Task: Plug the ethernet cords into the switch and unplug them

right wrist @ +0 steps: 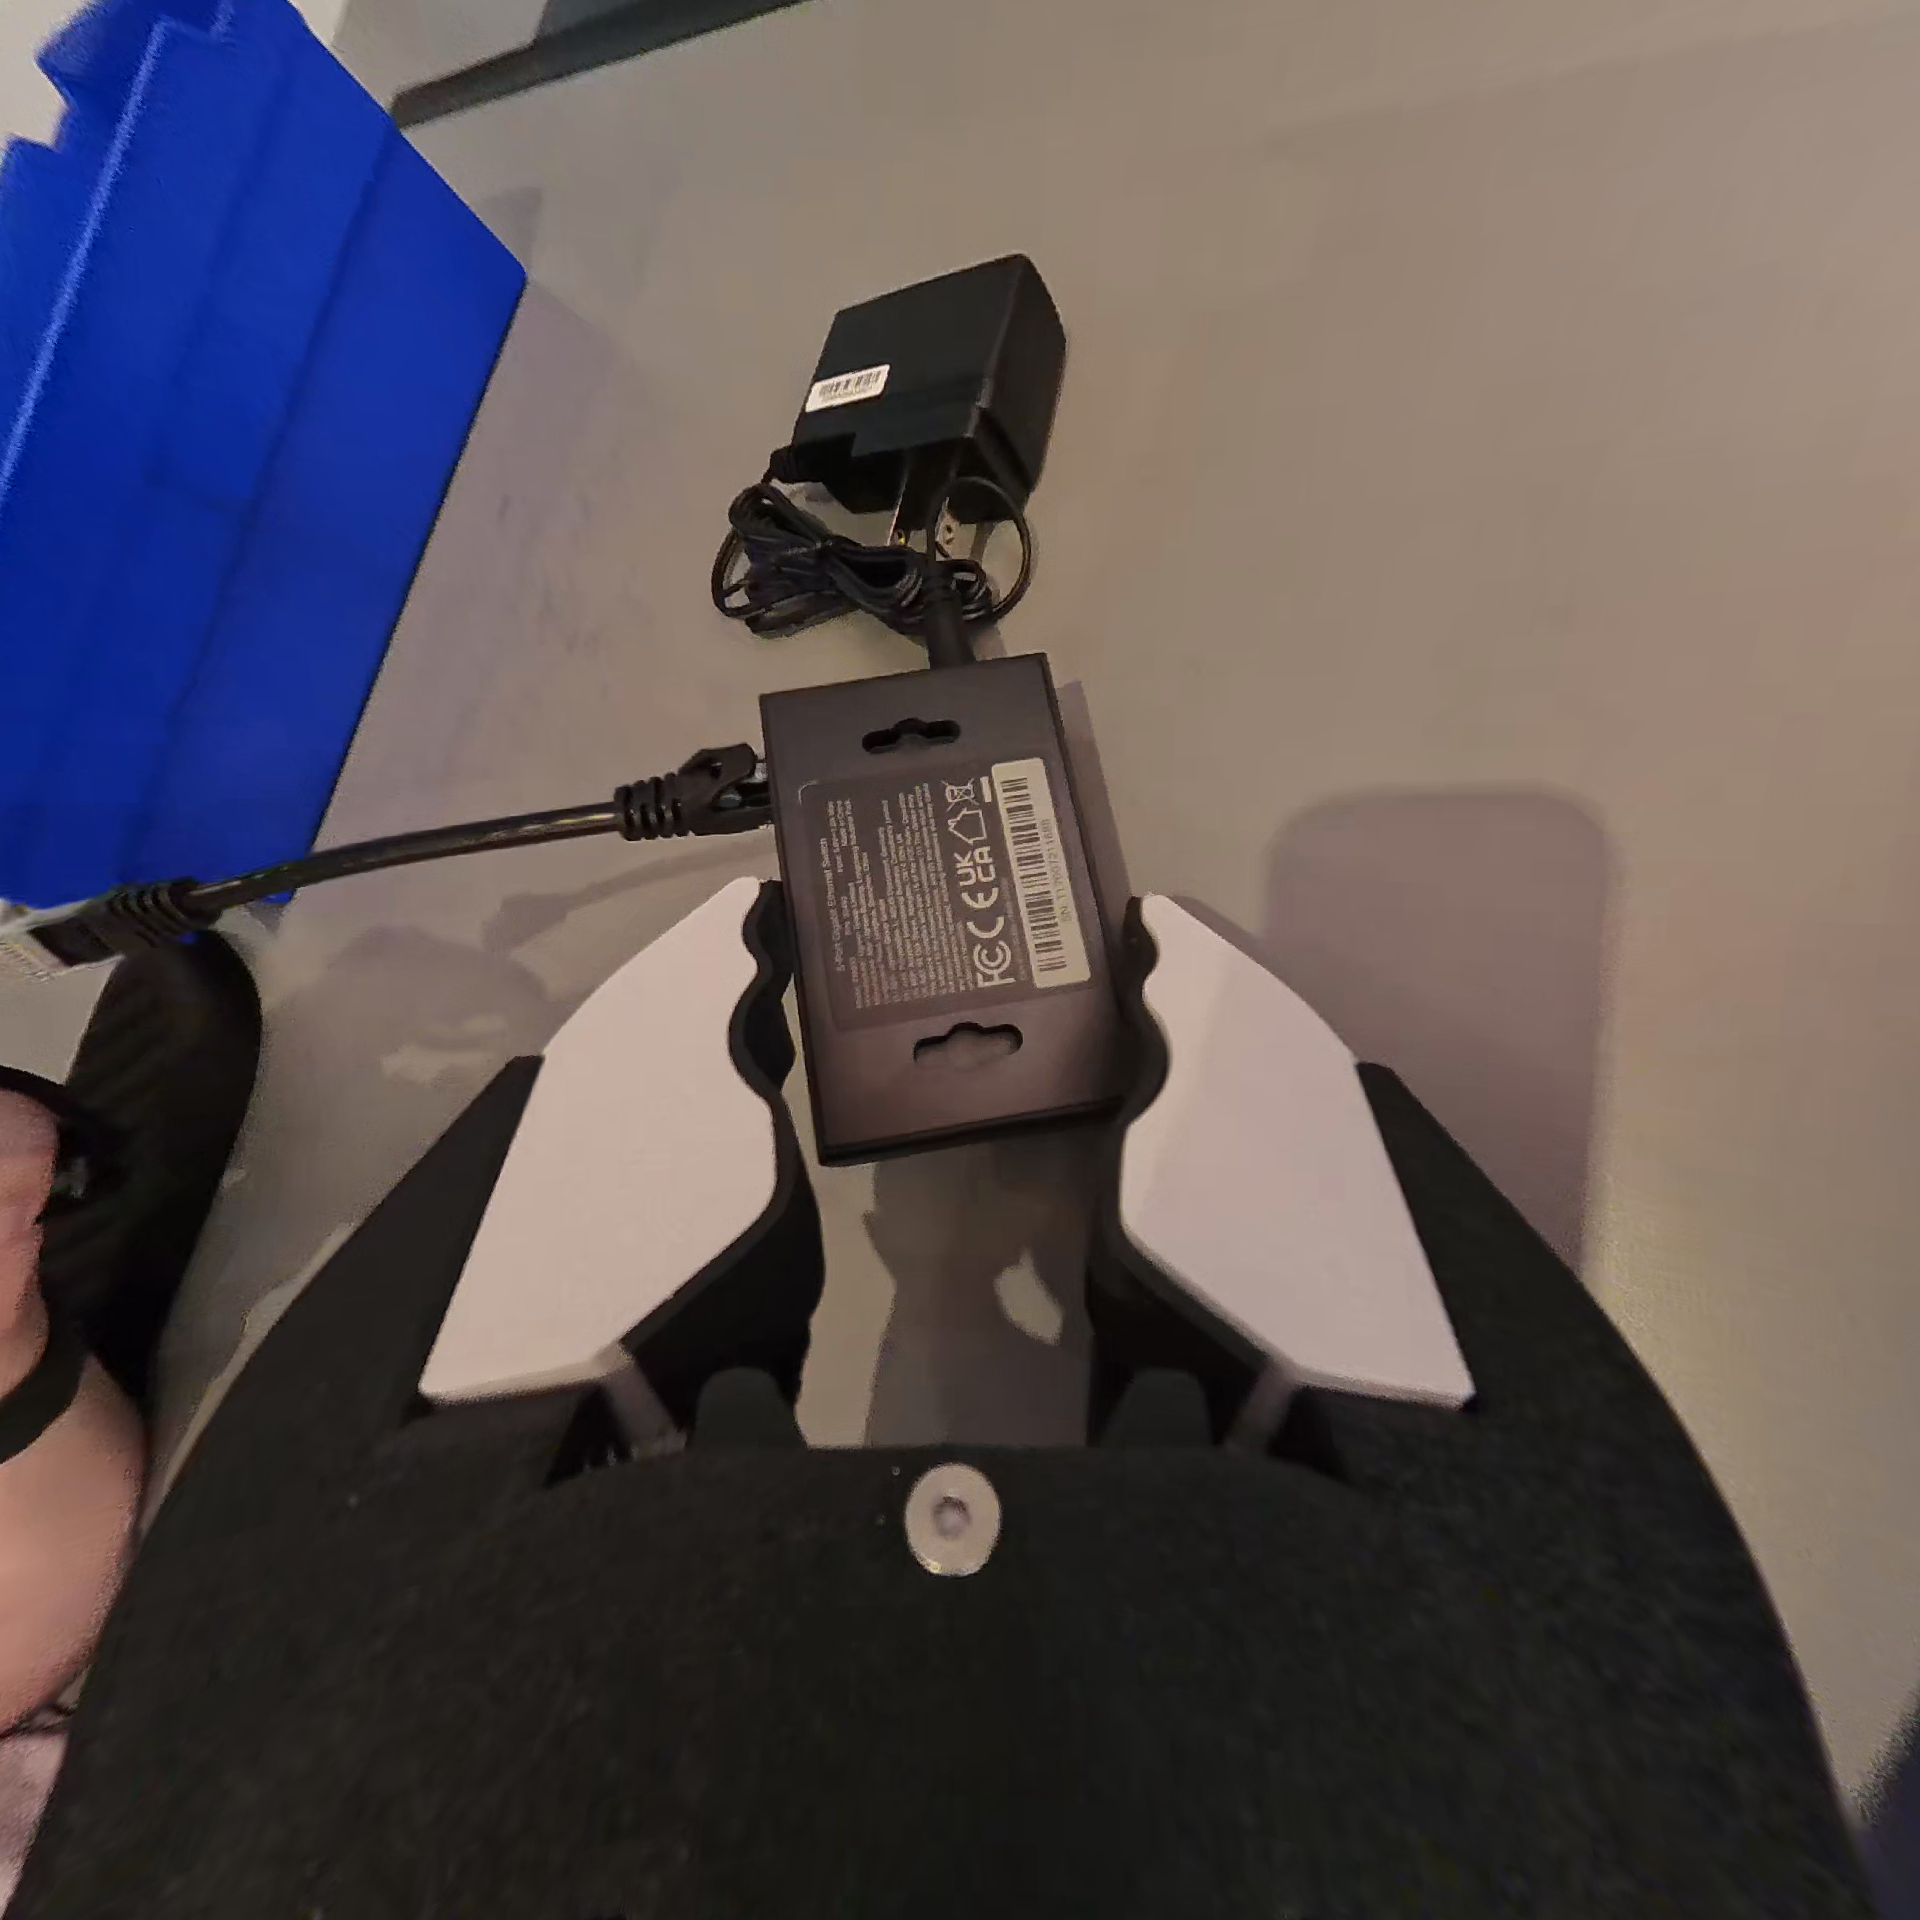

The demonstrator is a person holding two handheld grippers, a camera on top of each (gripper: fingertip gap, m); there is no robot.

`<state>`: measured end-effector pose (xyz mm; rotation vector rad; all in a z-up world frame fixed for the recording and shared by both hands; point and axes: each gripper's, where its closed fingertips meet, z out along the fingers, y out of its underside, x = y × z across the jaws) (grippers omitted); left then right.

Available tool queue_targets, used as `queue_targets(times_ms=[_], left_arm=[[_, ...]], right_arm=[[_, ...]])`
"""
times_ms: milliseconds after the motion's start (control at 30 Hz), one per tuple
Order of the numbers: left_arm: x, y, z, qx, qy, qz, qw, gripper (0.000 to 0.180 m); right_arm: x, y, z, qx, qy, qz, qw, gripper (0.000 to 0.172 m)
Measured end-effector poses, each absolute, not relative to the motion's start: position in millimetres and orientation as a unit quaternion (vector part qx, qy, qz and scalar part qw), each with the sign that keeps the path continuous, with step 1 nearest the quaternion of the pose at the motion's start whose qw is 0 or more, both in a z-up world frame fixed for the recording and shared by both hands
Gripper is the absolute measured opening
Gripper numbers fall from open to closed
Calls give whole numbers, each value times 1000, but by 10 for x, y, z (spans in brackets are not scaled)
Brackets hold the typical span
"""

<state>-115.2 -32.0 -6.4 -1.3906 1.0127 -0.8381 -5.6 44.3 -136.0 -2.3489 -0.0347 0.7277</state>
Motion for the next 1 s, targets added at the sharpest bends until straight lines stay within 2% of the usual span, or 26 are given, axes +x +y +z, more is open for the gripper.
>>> queue_targets(times_ms=[100,300,367,533,767,867,1000], left_arm=[[-1153,-327,-56,-593,432,-361,576,11],[-1150,-342,-43,-590,433,-362,576,11],[-1149,-346,-40,-590,434,-363,576,11],[-1148,-348,-41,-590,434,-365,575,11],[-1153,-353,-24,-587,433,-365,578,11],[-1164,-351,-7,-586,431,-366,580,11],[-1177,-340,2,-586,429,-365,582,11]], right_arm=[[-98,422,-1350,-900,13,316,300,60],[-369,272,-1275,-840,96,505,172,60],[-416,273,-1264,-830,105,523,160,59],[-221,482,-1293,-858,111,448,224,59],[-162,582,-1294,-878,76,397,255,59],[-129,604,-1233,-887,11,350,301,49],[-138,606,-965,-865,-81,290,402,50]])
